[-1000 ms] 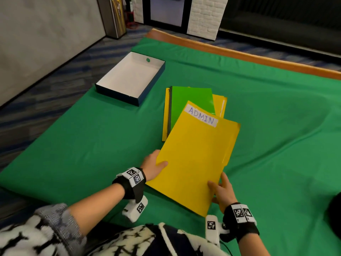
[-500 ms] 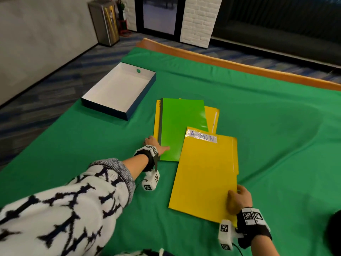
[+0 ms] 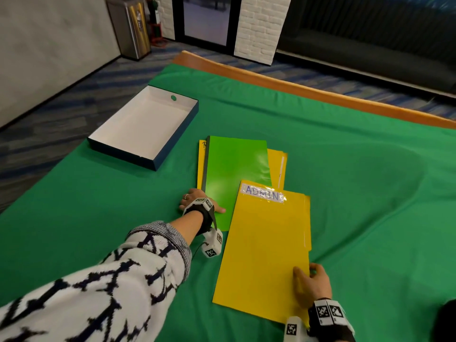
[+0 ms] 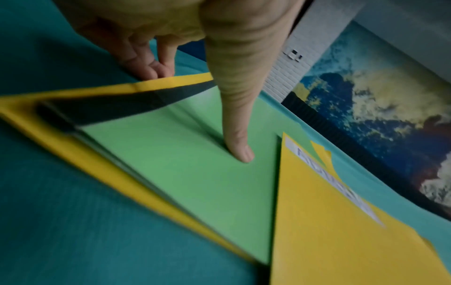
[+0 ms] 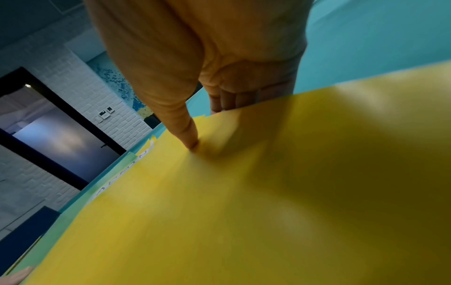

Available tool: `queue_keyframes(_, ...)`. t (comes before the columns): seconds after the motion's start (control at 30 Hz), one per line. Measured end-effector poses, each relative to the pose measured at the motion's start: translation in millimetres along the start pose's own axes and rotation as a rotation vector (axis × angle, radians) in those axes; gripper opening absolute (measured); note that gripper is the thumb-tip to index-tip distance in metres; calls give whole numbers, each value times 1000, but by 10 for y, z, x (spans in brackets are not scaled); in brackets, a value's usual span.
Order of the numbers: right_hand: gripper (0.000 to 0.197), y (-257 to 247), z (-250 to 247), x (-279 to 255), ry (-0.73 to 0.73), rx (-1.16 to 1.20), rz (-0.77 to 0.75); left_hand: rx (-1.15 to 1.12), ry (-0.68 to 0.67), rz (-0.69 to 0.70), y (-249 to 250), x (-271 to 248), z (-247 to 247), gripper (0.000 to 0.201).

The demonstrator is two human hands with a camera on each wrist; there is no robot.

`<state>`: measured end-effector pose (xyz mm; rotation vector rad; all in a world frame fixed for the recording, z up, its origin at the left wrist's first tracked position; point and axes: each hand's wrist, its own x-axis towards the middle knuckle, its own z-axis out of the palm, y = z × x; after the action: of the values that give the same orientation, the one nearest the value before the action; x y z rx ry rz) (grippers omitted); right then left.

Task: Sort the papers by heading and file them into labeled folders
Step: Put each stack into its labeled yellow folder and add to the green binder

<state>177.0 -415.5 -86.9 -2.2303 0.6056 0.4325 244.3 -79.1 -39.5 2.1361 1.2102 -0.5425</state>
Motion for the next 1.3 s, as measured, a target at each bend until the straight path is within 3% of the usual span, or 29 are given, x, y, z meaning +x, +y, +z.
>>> queue_keyframes(0.2,44,97,31,56,-6,5,-19,-342,-63,128,56,108,-26,108)
queue_keyframes(0.4,37,100,21,67,-3,22,-37,-400,-149,213,179,11,-113,103)
queue_keyframes(0.67,43,44,-9,40,-1,-2,-37,-416,263,586,469,-492,-811,87)
queue_keyframes(0.77,44,19,-28,52,7,-13,-22,-501,384,702,553,-714,-1068,85)
queue_keyframes(0.87,42,17,-34,46,3,12,5,-670,472,734,599,-786,-1224,89)
queue_keyframes(0.97,33,-4,-45,31,-26,57,22,-842,348,693,565,-728,-1162,99)
queue_keyframes(1.03,29,-26,-76,36,-52,86,19,-887,175,629,463,-692,-980,107)
queue_keyframes(1.2,17,-32,-147,80,-54,238,96,-662,-148,503,-102,-750,-154,104)
queue_keyframes(1.3,43,-27,-150,90,-129,485,250,-520,-242,422,-368,-728,156,98)
